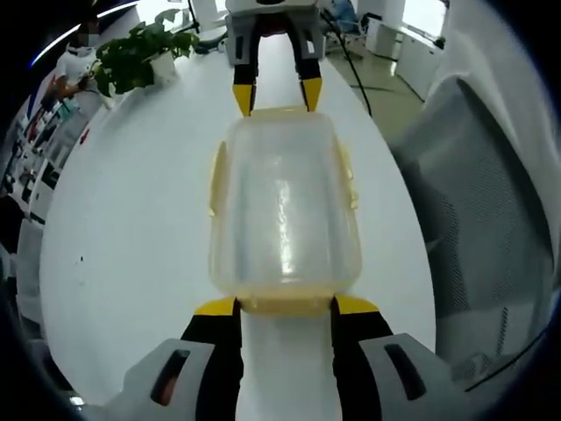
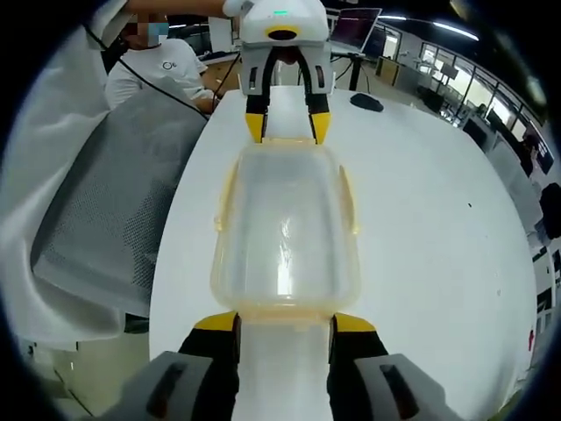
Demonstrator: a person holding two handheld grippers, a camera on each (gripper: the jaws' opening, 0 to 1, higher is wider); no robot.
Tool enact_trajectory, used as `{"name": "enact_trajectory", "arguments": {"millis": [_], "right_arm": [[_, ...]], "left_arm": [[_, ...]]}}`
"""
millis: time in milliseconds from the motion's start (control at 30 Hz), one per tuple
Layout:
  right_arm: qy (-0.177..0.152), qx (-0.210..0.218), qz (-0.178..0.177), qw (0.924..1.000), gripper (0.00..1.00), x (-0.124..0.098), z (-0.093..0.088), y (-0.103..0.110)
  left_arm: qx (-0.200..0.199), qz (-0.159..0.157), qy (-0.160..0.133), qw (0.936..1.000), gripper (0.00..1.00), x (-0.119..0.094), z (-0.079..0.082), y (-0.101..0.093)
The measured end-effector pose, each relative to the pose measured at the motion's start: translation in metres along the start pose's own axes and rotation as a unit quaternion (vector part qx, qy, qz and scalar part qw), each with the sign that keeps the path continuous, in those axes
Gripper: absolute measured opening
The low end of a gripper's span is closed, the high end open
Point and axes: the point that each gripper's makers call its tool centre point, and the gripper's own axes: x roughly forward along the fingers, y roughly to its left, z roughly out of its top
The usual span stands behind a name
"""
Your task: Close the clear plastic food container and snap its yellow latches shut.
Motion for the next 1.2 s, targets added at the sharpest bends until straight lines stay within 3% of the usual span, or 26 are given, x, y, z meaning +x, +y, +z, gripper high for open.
{"name": "enact_trajectory", "arguments": {"millis": [400,1000,1200], "right_arm": [[0.013,-0.003,-0.003,0.9999,0.36,-0.002,-0.007,0.002],[-0.009,0.027,-0.006,0.9996,0.36,-0.015,0.005,0.006],[-0.017,0.088,-0.019,0.9958,0.32,-0.02,0.011,0.003]], "left_arm": [[0.001,-0.003,0.014,0.9999,0.39,0.002,-0.011,-0.007],[-0.027,0.01,0.004,0.9996,0.43,-0.014,-0.014,-0.008],[-0.071,0.014,-0.024,0.9971,0.43,-0.02,-0.005,-0.007]]}}
